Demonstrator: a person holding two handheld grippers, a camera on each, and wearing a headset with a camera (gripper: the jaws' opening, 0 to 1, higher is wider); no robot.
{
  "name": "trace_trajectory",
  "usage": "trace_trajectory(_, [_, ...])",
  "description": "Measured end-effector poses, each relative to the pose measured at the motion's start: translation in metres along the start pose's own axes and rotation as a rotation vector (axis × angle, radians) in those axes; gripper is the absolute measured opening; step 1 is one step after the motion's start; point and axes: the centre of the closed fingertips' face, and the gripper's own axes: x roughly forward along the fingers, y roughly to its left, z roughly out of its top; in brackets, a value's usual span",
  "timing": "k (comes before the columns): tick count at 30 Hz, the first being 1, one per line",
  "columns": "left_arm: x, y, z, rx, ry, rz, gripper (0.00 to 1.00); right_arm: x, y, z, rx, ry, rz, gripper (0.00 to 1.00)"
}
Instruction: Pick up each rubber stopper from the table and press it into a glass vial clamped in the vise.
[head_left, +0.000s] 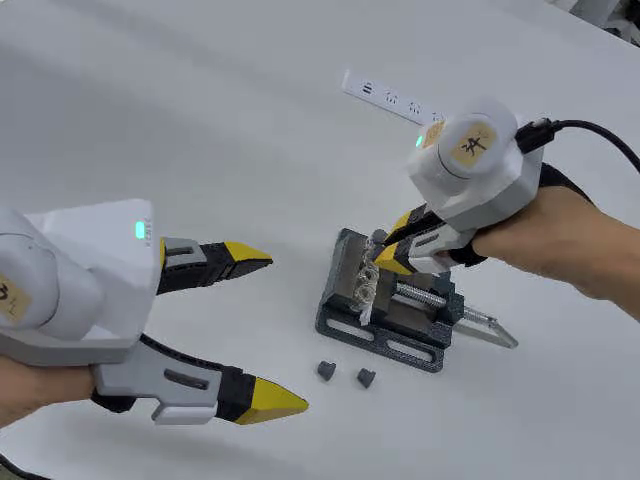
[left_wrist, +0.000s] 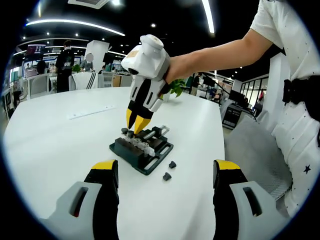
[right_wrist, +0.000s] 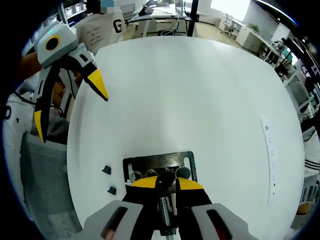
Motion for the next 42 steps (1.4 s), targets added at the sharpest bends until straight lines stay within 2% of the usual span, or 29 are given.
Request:
trace_trajectory(7, [0.000, 0.000, -0.001, -0.003, 0.001, 0.002, 0.76, -0.007, -0.001, 0.003, 0.029, -0.034, 0.011, 0.04])
trace_trajectory(30, [0.000, -0.002, -0.003, -0.015, 0.000, 0.004, 0.76, 0.002, 0.005, 0.000, 0.019, -0.027, 0.038, 0.01])
trace_trajectory(42, [0.000, -0.001, -0.002, -0.019, -0.003, 0.005, 0.75, 0.003, 0.002, 0.000, 0.020, -0.014, 0.068, 0.01])
